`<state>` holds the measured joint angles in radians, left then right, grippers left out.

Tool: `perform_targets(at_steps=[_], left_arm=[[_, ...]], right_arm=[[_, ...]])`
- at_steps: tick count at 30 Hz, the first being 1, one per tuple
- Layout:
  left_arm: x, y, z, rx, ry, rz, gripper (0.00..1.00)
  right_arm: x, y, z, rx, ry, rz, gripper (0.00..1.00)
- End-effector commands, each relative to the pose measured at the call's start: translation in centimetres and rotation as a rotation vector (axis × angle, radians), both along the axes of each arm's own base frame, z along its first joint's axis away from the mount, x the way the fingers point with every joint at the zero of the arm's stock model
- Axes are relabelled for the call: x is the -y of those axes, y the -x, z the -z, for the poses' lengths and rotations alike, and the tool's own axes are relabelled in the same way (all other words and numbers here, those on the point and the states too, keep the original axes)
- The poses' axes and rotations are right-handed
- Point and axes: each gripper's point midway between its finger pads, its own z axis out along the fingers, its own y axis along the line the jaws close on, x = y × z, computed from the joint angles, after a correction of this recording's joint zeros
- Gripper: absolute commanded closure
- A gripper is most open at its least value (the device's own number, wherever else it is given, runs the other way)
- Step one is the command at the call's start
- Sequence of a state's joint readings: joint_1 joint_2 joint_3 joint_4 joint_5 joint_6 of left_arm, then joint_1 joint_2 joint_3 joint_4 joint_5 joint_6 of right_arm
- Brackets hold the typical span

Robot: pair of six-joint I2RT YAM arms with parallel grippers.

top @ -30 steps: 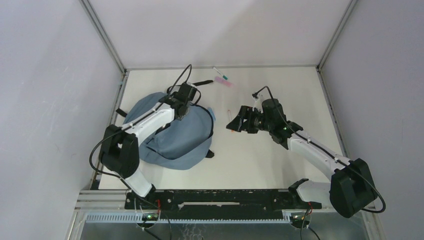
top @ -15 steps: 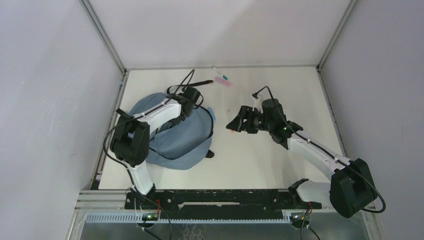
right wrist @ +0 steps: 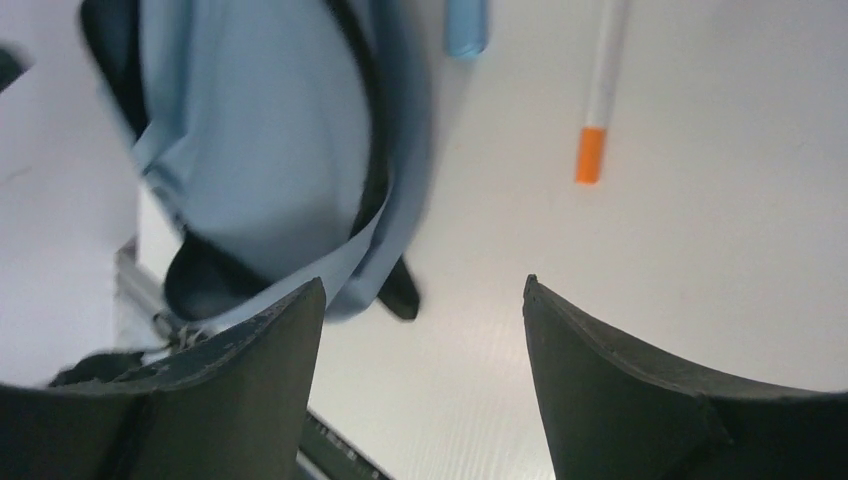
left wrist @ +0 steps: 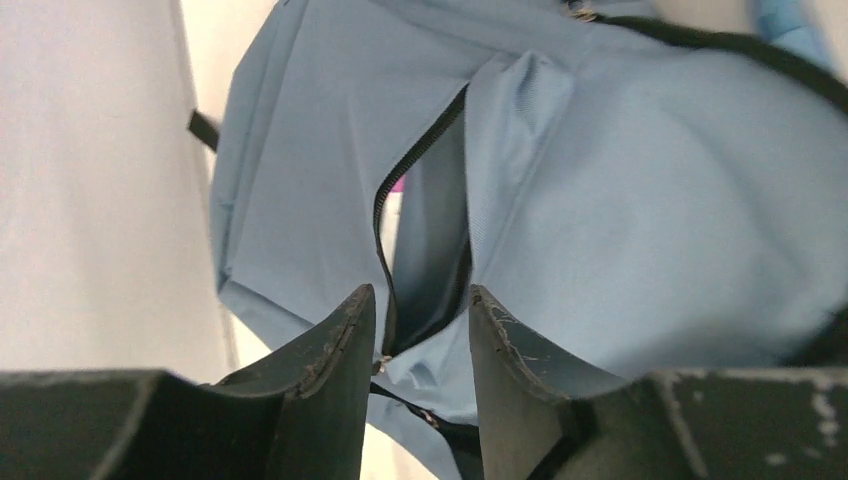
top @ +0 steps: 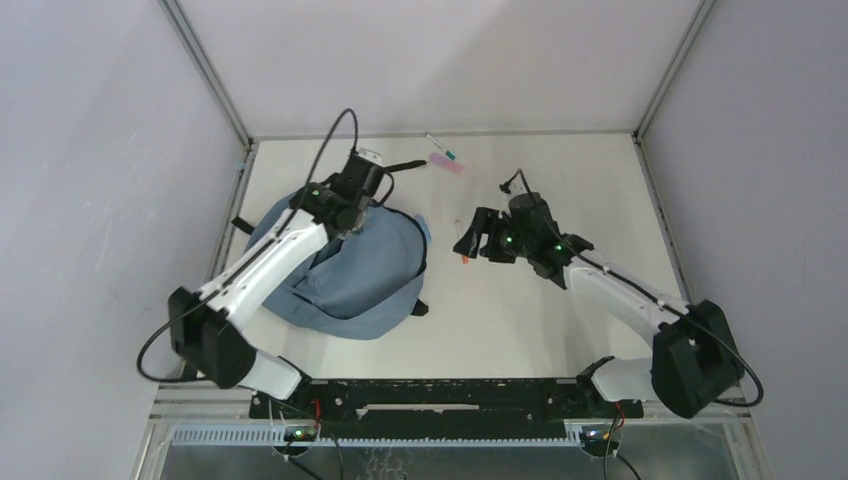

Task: Pack the student bag
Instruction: Place the stationery in the student bag, then pick up the stationery from the center of the board.

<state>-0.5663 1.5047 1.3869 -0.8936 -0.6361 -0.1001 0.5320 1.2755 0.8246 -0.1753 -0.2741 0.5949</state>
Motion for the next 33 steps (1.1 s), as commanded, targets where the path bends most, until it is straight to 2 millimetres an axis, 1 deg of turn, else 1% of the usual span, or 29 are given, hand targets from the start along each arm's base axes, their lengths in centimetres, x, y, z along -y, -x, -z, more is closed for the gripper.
perform_targets(at_steps=[1,2,5,8,12,15,19,21,23,24,25,27,29,30,33], left_arm=[[2.9,1.5,-3.6,0.053,0.282,0.046,0.55],[3.3,1.8,-3.9,0.056,0.322,0.046,0.54],[5.1,2.4,-4.9,0.062,0.482,0.059,0.51],[6.4,2.9,-5.2,0.059,0.597,0.064,0.49],[7.7,3.6,-4.6,0.03,0.699,0.064,0.49],[7.8,4.0,-4.2,0.026,0.729,0.054,0.48],[7.7,4.3,-3.9,0.015,0.75,0.04,0.47],[7.9,4.4,-3.9,0.014,0.771,0.044,0.47],[8.2,4.5,-4.0,0.016,0.796,0.057,0.47],[8.3,4.6,-4.2,0.021,0.808,0.063,0.47],[8.3,4.6,-4.3,0.02,0.817,0.067,0.46],[8.4,4.6,-4.4,0.02,0.84,0.07,0.45],[9.0,4.8,-4.5,0.003,0.882,0.093,0.44],[9.3,4.9,-4.5,-0.004,0.909,0.1,0.43],[10.6,5.0,-4.8,-0.024,1.0,0.143,0.35]], right_arm=[[2.0,-4.1,1.2,0.023,0.21,0.168,0.21],[2.3,-4.8,1.9,0.017,0.25,0.188,0.22],[1.5,-6.5,3.7,0.013,0.337,0.16,0.27],[0.9,-8.0,5.8,-0.014,0.439,0.13,0.29],[-0.1,-9.3,8.5,-0.047,0.521,0.093,0.31],[-0.5,-9.7,10.2,-0.062,0.553,0.081,0.37],[-0.4,-9.6,12.4,-0.09,0.599,0.084,0.51],[-0.3,-9.4,13.2,-0.108,0.606,0.088,0.63],[-0.5,-9.2,13.7,-0.133,0.586,0.074,0.88],[-0.5,-9.2,13.4,-0.14,0.568,0.073,0.99],[-0.4,-9.1,13.0,-0.141,0.553,0.074,1.0],[-0.3,-8.9,11.4,-0.113,0.513,0.074,1.0],[-0.4,-8.5,8.9,-0.081,0.444,0.066,1.0],[-0.8,-8.1,7.4,-0.056,0.393,0.048,1.0],[-2.6,-6.3,3.1,0.028,0.236,-0.036,1.0]])
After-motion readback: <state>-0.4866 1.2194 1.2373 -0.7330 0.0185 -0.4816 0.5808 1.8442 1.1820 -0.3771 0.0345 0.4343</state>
